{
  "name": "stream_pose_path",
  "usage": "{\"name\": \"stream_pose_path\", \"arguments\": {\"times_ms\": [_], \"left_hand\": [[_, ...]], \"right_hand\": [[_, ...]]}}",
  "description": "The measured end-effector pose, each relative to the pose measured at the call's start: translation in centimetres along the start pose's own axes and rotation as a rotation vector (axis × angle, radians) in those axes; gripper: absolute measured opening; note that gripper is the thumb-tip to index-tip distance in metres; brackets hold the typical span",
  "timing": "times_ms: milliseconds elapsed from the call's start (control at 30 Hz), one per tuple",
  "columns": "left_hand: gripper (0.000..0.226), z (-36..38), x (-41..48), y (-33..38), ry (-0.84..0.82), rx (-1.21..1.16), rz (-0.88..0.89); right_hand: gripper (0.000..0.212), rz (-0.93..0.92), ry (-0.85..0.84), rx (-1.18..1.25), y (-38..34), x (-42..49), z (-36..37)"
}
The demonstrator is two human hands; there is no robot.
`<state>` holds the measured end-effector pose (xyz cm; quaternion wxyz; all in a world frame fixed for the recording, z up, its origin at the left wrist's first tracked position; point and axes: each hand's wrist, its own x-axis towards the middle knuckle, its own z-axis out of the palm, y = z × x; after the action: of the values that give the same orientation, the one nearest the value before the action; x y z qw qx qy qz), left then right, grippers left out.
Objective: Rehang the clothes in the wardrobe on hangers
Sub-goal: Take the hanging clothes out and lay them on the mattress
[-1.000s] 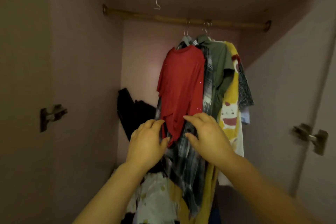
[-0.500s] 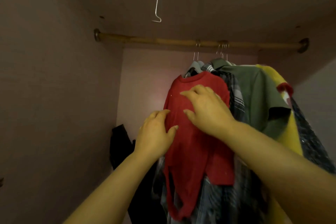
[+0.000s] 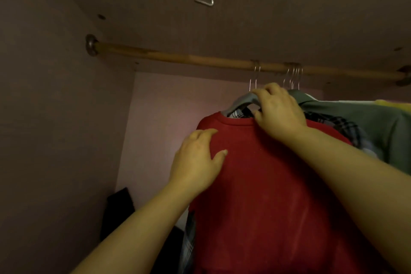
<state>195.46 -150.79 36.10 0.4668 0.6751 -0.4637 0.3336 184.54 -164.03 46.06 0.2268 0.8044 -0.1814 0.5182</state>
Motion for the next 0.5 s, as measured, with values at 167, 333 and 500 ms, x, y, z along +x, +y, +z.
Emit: {"name": "stream_pose_path", "arguments": {"times_ms": [167, 333, 500], "left_hand": [[0.053, 1.1, 1.0, -0.9, 0.017, 0.055, -0.010], [0.053, 1.6, 1.8, -0.6, 0.038, 0.114, -0.006], [0.053, 1.6, 2.1, 0.1, 0.056, 0.169, 0.002]], "right_hand": [[0.054, -0.061, 0.078, -0.037, 2.3, 0.0, 2.3], [0.047, -0.058, 0.142, 0.019, 4.4, 0.5, 3.5], [0.037, -0.126, 0.185, 0.057, 5.4, 1.1, 3.7]]}}
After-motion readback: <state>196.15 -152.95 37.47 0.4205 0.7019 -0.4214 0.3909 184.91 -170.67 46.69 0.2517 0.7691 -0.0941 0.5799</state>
